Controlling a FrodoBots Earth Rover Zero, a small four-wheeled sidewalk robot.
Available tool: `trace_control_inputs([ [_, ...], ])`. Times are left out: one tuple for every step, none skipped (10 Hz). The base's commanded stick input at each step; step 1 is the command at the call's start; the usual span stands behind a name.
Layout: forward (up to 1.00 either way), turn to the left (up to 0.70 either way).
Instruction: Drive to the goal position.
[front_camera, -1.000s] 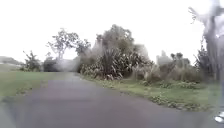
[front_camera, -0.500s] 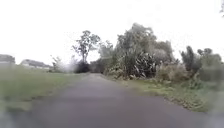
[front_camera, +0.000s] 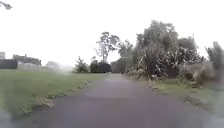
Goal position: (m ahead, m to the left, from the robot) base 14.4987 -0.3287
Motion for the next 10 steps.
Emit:
trace_control_inputs([
  [0.85, 0.0],
  [0.85, 0.0],
  [0.85, 0.0],
  [0.85, 0.0],
  [0.85, 0.0],
  [0.85, 0.0],
  [0.85, 0.0],
  [0.85, 0.0],
  [0.85, 0.0],
  [0.85, 0.0],
])
